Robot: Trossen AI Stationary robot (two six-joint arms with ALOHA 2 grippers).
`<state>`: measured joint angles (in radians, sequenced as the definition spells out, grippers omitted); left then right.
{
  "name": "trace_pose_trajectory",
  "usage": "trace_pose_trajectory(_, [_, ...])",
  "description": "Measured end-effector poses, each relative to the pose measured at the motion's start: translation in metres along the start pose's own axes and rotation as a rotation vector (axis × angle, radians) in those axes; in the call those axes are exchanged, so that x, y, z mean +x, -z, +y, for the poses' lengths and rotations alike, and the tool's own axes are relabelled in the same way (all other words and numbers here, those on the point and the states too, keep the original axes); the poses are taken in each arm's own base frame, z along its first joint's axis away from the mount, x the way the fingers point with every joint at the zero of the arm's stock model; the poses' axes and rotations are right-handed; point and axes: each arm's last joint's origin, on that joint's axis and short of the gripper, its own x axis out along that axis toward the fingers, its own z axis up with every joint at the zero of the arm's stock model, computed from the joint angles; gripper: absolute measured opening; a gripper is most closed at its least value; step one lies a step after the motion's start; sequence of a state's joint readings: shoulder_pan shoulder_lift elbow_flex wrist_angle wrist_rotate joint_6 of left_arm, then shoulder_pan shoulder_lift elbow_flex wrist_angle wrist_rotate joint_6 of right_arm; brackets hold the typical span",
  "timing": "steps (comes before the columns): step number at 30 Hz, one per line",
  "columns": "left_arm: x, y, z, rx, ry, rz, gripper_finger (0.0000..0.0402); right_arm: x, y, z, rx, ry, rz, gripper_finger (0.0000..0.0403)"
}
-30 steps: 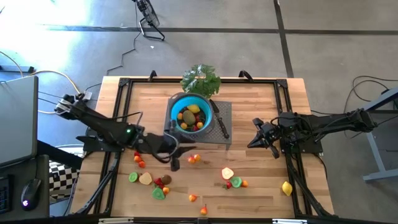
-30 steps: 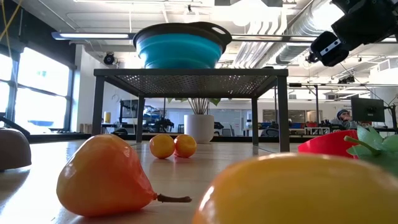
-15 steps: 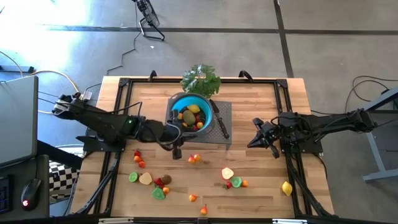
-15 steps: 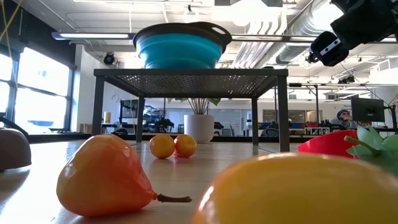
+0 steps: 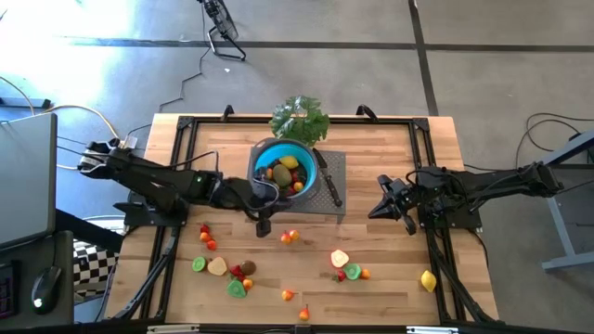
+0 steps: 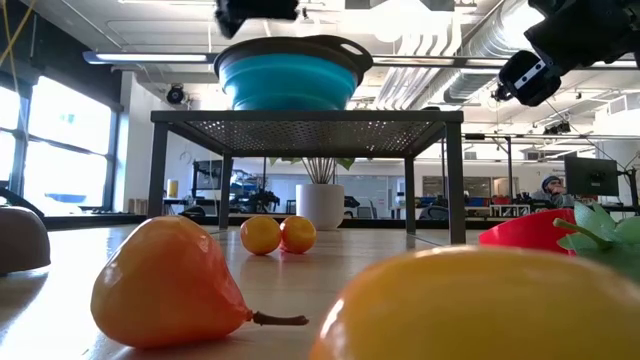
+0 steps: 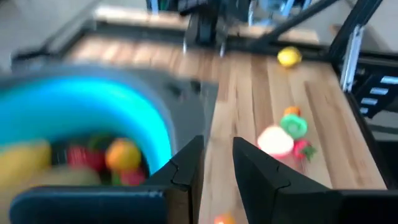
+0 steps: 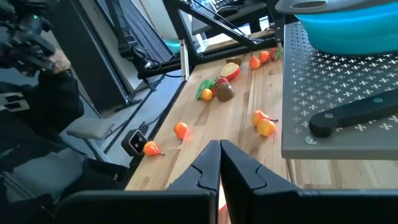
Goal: Pick & Place Fruit
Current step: Put the strawberry into the blue strainer bowl on the shelf
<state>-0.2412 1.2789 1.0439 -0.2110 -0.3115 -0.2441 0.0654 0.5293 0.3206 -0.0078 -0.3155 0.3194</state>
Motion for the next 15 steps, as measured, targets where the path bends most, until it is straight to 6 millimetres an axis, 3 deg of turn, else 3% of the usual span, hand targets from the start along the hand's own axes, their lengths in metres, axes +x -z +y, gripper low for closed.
trace_pose_trajectory(15, [-0.035, 0.045, -0.059, -0.384, -0.001, 0.237, 0.0080, 0.000, -0.001, 0.000, -0.063, 0.001, -0.006, 0.0003])
